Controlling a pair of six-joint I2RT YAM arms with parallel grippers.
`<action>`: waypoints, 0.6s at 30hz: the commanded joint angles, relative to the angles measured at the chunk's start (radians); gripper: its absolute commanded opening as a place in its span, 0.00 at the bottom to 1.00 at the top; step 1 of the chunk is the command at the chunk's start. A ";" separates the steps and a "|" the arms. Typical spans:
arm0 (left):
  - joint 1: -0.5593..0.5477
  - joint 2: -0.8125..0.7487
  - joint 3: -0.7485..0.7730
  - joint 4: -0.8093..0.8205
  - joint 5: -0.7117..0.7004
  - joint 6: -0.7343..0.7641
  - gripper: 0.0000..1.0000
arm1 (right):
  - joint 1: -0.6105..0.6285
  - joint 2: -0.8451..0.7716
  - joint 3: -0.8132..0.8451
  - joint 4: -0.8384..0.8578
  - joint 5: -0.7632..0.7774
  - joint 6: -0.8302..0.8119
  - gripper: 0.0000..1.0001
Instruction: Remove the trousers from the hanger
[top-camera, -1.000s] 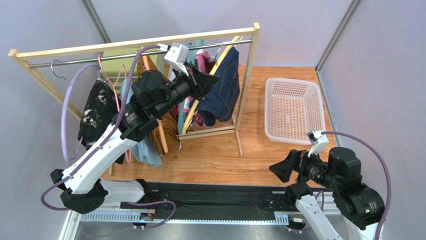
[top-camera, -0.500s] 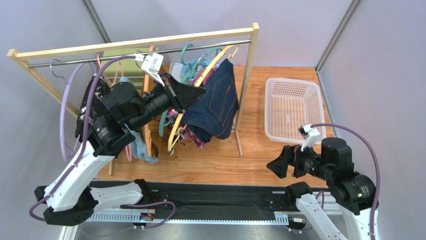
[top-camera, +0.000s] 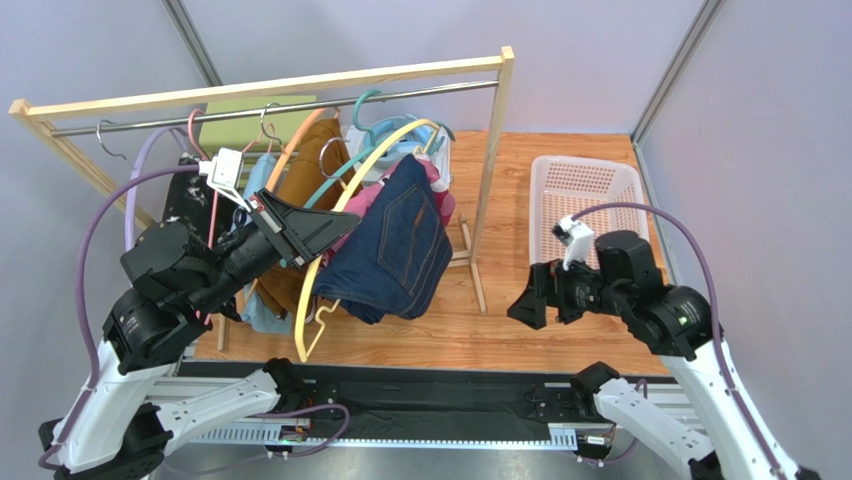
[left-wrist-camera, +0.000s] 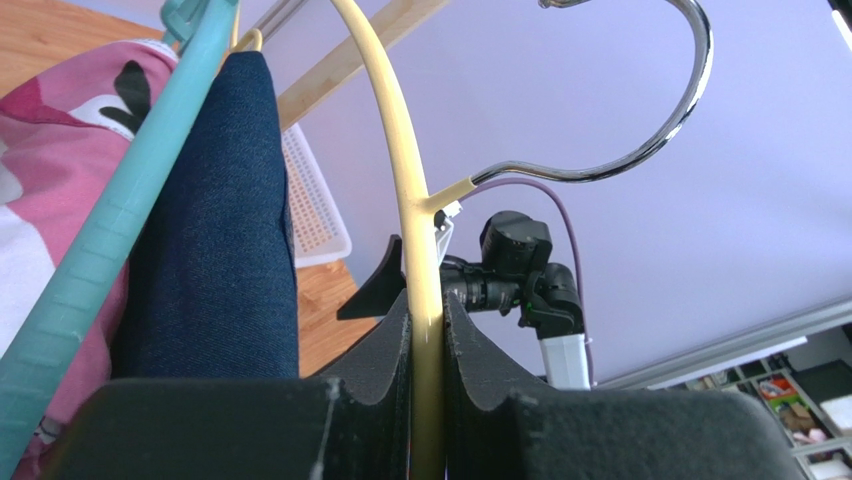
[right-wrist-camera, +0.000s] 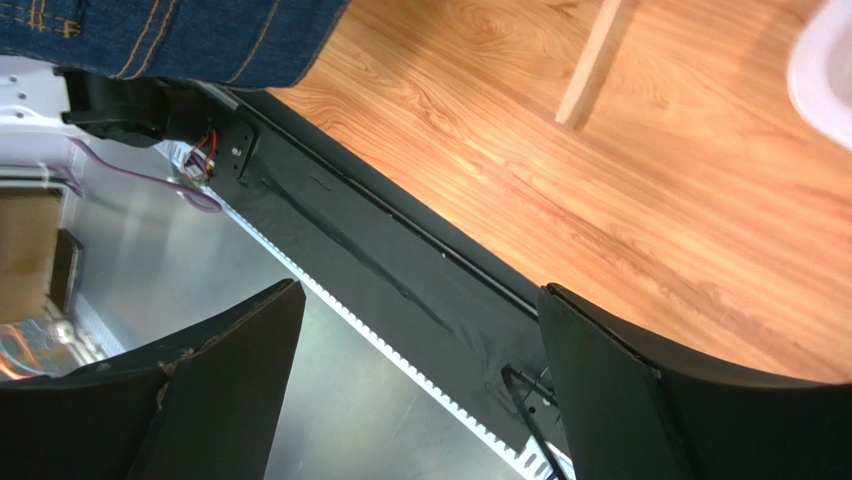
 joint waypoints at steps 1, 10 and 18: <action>-0.001 -0.010 0.020 0.043 -0.074 -0.085 0.00 | 0.264 0.068 0.076 0.159 0.287 0.138 0.93; -0.001 -0.032 0.020 -0.045 -0.206 -0.163 0.00 | 0.928 0.111 0.052 0.444 1.055 0.206 0.95; -0.001 -0.027 0.019 -0.073 -0.241 -0.214 0.00 | 1.323 0.404 0.115 0.898 1.627 -0.258 1.00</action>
